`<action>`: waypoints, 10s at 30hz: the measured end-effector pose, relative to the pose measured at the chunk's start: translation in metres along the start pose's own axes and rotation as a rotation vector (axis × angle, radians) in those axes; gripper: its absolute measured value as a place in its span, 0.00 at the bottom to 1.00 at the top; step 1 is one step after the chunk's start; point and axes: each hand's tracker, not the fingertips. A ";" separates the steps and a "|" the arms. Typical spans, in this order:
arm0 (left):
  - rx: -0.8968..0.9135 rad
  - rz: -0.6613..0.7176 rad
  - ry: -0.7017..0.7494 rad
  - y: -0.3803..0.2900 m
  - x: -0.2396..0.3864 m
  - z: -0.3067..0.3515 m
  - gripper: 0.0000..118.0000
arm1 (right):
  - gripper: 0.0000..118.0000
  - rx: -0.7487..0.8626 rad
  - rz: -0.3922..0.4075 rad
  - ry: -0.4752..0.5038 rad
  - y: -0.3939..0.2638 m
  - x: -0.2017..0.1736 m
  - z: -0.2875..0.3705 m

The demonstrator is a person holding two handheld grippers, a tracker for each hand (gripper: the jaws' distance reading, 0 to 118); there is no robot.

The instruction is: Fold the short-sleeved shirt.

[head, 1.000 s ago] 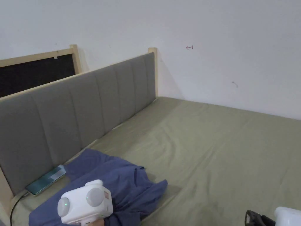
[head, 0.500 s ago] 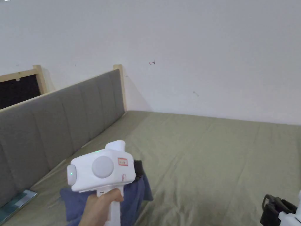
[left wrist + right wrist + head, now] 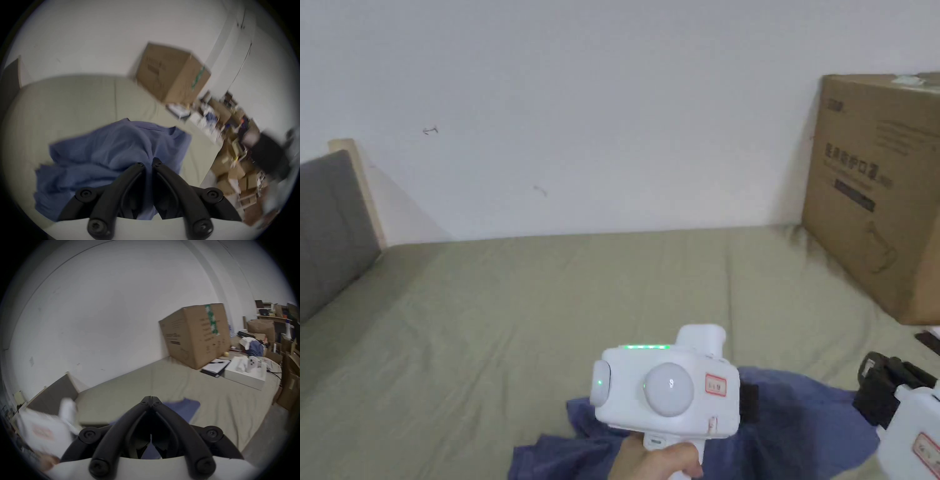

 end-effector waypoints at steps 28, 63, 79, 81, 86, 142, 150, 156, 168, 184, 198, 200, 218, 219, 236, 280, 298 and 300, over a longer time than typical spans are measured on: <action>0.000 0.215 0.400 -0.101 -0.131 0.069 0.00 | 0.00 -0.205 0.106 0.119 -0.047 -0.047 -0.026; -0.176 0.165 0.710 -0.041 -0.287 -0.020 0.15 | 0.00 -0.461 0.201 0.122 -0.112 -0.067 -0.108; 0.055 0.249 0.457 0.000 -0.270 0.090 0.00 | 0.00 -0.453 0.338 0.234 -0.060 -0.051 -0.162; 0.058 0.233 0.468 0.000 -0.266 0.094 0.00 | 0.14 -0.454 0.350 0.244 -0.053 -0.060 -0.182; 0.055 0.231 0.464 -0.008 -0.257 0.091 0.00 | 0.97 -0.526 0.499 0.340 -0.063 -0.097 -0.263; 0.553 0.043 0.887 0.233 -0.179 0.323 0.00 | 0.03 -0.143 0.181 0.236 0.291 -0.067 -0.190; 0.659 0.009 0.946 0.329 -0.174 0.354 0.00 | 0.03 -0.064 0.224 0.208 0.381 -0.135 -0.242; 0.721 -0.015 0.966 0.398 -0.181 0.374 0.00 | 0.03 0.019 0.191 0.217 0.443 -0.172 -0.254; 0.772 -0.053 1.012 0.449 -0.224 0.347 0.00 | 0.03 0.015 0.270 0.186 0.422 -0.195 -0.284; 0.321 0.167 1.023 0.312 -0.425 0.045 0.00 | 0.03 -0.433 0.291 0.018 0.141 -0.141 -0.527; 0.131 0.201 0.966 0.237 -0.473 -0.028 0.00 | 0.03 -0.600 0.343 -0.041 0.026 -0.099 -0.551; 0.154 0.194 0.953 0.229 -0.460 -0.011 0.00 | 0.03 -0.589 0.337 -0.011 0.035 -0.097 -0.532; 0.126 0.182 0.870 -0.057 -0.293 0.136 0.00 | 0.03 -0.528 0.407 0.070 -0.062 -0.001 -0.199; 0.122 0.226 0.848 -0.077 -0.288 0.138 0.00 | 0.03 -0.529 0.399 0.073 -0.074 0.007 -0.182; 0.105 0.375 0.839 -0.204 -0.250 0.221 0.00 | 0.03 -0.636 0.252 0.083 -0.116 0.080 -0.061; -0.135 0.338 0.680 -0.214 -0.254 0.175 0.04 | 0.00 -0.551 0.256 -0.006 -0.116 0.082 0.004; -0.133 0.360 0.700 -0.215 -0.261 0.177 0.02 | 0.02 -0.748 0.370 -0.032 -0.146 0.079 -0.087; -0.138 0.363 0.702 -0.211 -0.260 0.178 0.02 | 0.01 -0.730 0.341 -0.021 -0.141 0.082 -0.079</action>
